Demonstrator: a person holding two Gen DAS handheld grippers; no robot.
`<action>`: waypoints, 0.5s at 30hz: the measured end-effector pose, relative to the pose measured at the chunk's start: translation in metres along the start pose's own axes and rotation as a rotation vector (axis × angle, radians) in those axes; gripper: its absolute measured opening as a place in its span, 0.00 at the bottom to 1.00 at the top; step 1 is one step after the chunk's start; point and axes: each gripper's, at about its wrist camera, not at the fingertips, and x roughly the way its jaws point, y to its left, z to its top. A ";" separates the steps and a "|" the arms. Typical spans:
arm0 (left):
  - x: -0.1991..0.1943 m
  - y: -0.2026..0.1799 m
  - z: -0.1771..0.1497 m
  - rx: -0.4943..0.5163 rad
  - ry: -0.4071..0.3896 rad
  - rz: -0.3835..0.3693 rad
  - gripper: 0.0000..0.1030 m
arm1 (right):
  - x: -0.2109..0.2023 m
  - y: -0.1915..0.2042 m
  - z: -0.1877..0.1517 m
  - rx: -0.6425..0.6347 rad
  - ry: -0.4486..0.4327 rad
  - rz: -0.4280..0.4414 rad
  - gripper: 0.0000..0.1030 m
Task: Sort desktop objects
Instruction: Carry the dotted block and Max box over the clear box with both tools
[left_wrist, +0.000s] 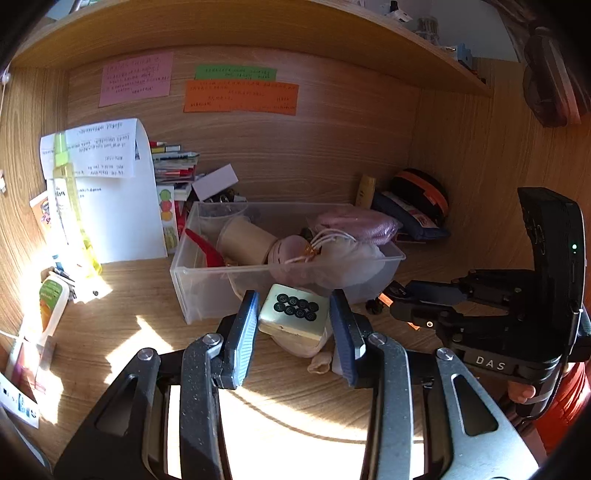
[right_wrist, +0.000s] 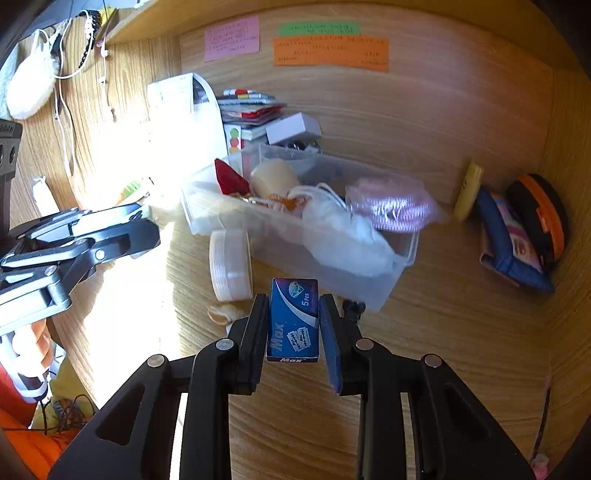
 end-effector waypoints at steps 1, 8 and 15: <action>0.000 0.000 0.003 0.005 -0.007 0.007 0.37 | -0.001 0.001 0.003 -0.004 -0.008 -0.002 0.24; 0.011 0.006 0.031 0.014 -0.055 0.026 0.37 | -0.001 -0.007 0.030 0.042 -0.072 0.025 0.24; 0.028 0.018 0.058 0.037 -0.084 0.053 0.37 | 0.006 -0.012 0.051 0.049 -0.101 0.026 0.24</action>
